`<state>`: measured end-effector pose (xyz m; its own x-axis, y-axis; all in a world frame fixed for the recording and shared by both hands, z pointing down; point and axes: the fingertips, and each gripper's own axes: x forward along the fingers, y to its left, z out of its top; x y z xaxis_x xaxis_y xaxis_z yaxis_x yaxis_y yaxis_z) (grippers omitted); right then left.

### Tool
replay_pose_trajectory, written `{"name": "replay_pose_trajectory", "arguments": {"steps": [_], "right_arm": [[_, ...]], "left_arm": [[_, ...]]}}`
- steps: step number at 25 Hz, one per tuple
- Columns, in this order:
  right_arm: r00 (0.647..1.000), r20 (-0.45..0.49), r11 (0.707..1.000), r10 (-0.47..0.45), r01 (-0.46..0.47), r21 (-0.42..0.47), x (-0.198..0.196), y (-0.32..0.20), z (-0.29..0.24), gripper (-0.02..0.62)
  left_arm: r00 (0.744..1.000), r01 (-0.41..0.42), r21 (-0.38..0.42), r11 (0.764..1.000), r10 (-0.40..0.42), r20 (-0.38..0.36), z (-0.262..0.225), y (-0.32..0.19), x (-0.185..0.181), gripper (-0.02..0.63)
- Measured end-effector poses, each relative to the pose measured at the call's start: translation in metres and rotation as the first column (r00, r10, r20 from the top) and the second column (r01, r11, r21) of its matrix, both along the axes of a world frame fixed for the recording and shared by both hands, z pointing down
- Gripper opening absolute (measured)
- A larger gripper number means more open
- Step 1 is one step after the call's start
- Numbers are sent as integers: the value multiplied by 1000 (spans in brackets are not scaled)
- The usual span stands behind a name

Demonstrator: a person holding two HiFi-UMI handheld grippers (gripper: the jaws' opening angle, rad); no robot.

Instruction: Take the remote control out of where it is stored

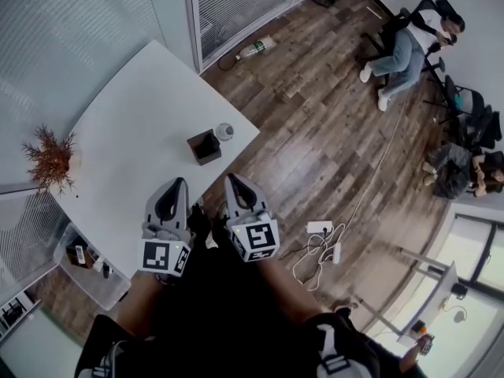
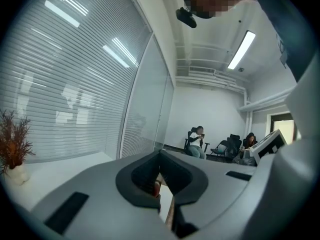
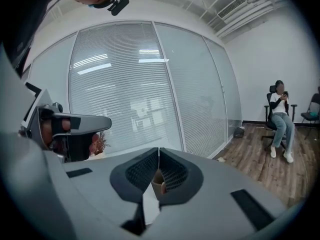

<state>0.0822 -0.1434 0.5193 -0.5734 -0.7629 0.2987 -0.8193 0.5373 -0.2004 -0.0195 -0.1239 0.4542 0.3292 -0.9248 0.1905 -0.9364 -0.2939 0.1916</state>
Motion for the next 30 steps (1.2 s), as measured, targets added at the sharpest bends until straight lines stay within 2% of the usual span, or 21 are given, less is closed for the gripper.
{"name": "replay_pose_trajectory", "arguments": {"steps": [6,13,18,30], "right_arm": [[1000,-23,998,-11,9,-56,-8,-16,28,3],[998,-52,994,-20,14,-111,-17,-33,61,5],[998,-66,991,-11,2,-137,-21,-48,81,10],[995,-93,975,-32,10,-222,-33,-71,118,79]], "left_arm": [[1000,-5,-16,1000,5,0,16,-10,1,8],[999,7,-76,997,-10,-41,43,-21,-4,8],[999,14,-116,993,-19,-36,63,-33,-11,8],[998,13,-158,987,-23,-60,74,-49,-14,8]]}}
